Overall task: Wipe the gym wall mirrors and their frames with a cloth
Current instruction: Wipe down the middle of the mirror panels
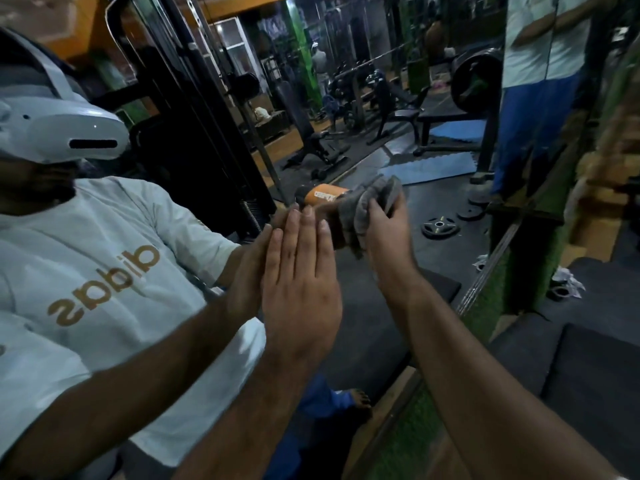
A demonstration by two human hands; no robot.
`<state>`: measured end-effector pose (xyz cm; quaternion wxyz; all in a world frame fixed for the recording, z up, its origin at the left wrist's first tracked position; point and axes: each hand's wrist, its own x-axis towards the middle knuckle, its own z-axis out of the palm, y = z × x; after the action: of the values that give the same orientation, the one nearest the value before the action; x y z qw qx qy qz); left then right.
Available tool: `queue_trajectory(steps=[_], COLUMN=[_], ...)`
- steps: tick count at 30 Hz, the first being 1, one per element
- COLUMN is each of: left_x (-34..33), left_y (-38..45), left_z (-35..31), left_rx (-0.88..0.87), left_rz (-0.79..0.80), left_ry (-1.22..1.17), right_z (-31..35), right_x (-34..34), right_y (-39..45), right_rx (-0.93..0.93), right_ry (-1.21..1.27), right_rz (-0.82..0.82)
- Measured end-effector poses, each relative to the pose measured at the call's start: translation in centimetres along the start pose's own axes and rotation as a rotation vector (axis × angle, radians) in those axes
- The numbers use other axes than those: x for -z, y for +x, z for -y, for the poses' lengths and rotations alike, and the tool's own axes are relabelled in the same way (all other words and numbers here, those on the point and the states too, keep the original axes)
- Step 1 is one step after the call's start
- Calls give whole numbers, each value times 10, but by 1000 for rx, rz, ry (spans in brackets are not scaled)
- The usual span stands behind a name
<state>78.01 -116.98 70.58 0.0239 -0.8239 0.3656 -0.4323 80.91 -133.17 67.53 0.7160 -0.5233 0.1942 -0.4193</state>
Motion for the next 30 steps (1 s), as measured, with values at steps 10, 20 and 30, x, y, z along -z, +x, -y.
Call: queue_trajectory(steps=[10, 20, 30], left_x=[13, 16, 48], left_y=[-26, -30, -69], left_z=[26, 22, 45], left_rx=[51, 42, 85], left_rz=[13, 50, 87], left_ry=[160, 200, 243], right_z=[-39, -9, 26], right_x=[-18, -13, -46], right_y=[-73, -72, -114], right_rx=[366, 604, 158], right_ry=[-301, -389, -129], right_rz=[20, 205, 70])
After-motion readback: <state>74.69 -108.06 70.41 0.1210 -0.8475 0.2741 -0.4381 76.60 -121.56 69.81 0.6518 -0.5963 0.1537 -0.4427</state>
